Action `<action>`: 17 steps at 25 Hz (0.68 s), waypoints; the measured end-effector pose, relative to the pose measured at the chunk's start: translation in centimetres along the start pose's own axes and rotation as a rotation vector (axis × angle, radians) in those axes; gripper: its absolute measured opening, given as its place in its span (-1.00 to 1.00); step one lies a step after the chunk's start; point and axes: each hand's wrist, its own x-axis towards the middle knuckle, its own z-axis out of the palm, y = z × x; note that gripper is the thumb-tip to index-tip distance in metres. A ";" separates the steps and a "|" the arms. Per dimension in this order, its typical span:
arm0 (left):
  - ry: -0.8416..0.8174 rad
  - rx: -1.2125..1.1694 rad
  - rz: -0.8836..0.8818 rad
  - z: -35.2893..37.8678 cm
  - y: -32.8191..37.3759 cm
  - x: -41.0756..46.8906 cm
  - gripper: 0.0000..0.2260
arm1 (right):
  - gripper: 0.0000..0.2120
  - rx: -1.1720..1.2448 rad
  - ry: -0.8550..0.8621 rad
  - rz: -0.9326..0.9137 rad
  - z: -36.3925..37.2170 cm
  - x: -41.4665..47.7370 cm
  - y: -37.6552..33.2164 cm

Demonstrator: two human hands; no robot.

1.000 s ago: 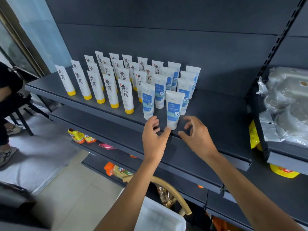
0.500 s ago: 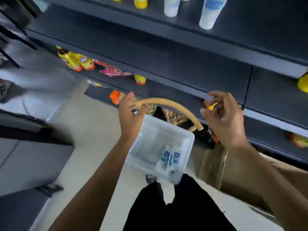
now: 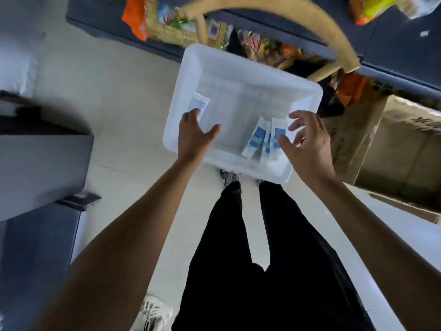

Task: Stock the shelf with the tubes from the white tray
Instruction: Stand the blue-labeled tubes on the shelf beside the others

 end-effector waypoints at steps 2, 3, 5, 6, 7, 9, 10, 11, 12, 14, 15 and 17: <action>-0.004 0.114 -0.028 1.6 -1.4 2.8 -0.40 | -0.62 0.009 -0.007 0.040 2.9 0.8 1.3; -0.011 0.172 -0.056 2.2 -2.1 4.2 -0.42 | -0.63 0.004 -0.011 0.048 4.3 1.3 2.0; -0.033 0.297 -0.139 4.0 -3.4 6.8 -0.45 | -0.66 -0.018 -0.038 0.074 7.5 2.2 3.9; -0.049 0.364 -0.169 5.0 -4.0 7.7 -0.46 | -0.68 -0.020 -0.058 0.094 9.1 2.3 4.9; -0.056 0.430 -0.177 6.0 -4.6 8.3 -0.46 | -0.70 -0.017 -0.074 0.129 10.5 2.3 5.9; -0.040 0.541 -0.163 8.0 -5.2 9.5 -0.43 | -0.70 -0.011 -0.105 0.217 12.8 2.0 7.3; -0.030 0.553 -0.163 8.7 -5.3 9.8 -0.42 | -0.70 -0.010 -0.117 0.248 13.7 1.8 7.9; -0.037 0.534 -0.167 9.2 -5.4 10.1 -0.42 | -0.69 -0.010 -0.119 0.272 14.5 1.6 8.3; -0.054 0.493 -0.170 9.7 -5.6 10.1 -0.42 | -0.68 -0.014 -0.124 0.303 15.4 1.5 8.7; -0.071 0.376 -0.182 10.5 -5.7 10.0 -0.46 | -0.69 -0.027 -0.152 0.387 16.8 1.9 9.4; -0.076 0.307 -0.188 10.7 -5.5 9.8 -0.51 | -0.71 -0.047 -0.181 0.449 17.4 2.4 9.7; -0.091 0.156 -0.217 10.9 -4.6 9.7 -0.64 | -0.76 -0.097 -0.260 0.586 18.4 3.5 10.7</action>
